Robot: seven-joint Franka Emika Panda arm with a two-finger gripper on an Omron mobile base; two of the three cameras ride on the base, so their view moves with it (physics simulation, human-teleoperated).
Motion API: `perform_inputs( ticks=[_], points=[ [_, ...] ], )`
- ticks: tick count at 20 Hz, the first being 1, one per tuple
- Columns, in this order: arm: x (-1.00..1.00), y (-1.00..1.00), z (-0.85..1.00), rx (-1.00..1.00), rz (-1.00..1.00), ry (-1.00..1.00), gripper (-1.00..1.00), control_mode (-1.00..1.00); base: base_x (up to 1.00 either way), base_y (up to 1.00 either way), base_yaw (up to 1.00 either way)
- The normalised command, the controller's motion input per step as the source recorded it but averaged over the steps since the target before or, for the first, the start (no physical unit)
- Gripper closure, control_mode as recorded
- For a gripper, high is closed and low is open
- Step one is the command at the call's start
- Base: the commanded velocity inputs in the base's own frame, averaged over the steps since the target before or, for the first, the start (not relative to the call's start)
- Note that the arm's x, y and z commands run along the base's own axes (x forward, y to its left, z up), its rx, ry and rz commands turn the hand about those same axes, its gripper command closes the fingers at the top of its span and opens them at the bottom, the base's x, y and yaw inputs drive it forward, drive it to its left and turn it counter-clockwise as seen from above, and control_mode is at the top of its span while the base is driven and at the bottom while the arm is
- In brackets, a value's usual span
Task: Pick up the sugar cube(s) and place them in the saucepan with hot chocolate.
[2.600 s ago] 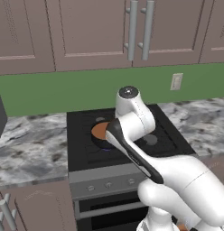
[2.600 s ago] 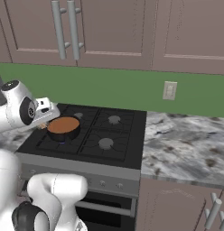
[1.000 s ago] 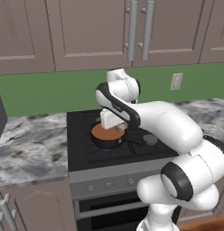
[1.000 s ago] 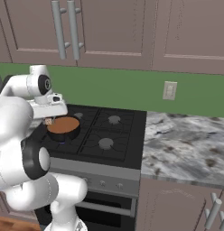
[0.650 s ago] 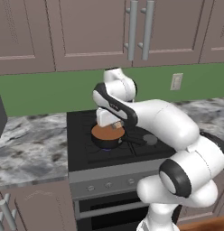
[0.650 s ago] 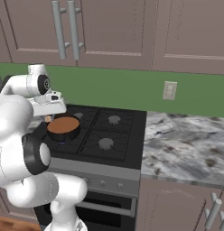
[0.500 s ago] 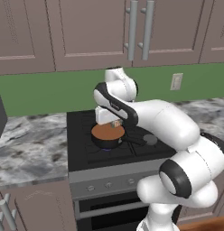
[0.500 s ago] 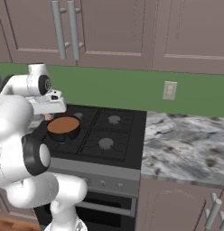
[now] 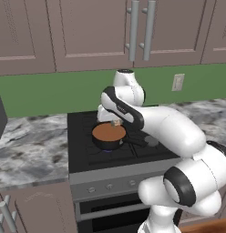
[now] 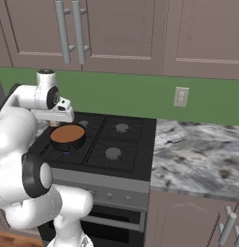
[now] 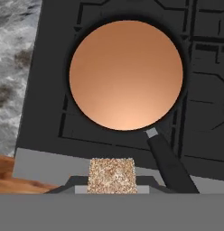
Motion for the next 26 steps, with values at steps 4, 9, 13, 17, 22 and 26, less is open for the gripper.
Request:
perform_inputs(
  ticks=[4,9,13,17,22,26],
  points=[
    [0.29,0.0,-0.01,0.0,-0.04,-0.01,1.0,-1.0,0.0,0.0,0.0],
    [0.43,0.0,-0.04,0.0,0.0,0.0,1.0,-1.0,0.0,0.0,0.0],
    [0.39,0.0,-0.17,0.0,0.0,0.0,1.0,-1.0,0.0,0.0,0.0],
    [0.35,0.0,-0.16,0.0,0.0,0.0,1.0,-1.0,0.0,0.0,0.0],
    [0.34,0.0,-0.1,0.0,0.0,0.0,1.0,-1.0,0.0,0.0,0.0],
    [0.02,0.0,-0.16,0.0,0.0,0.0,1.0,-1.0,0.0,0.0,0.0]
  ],
)
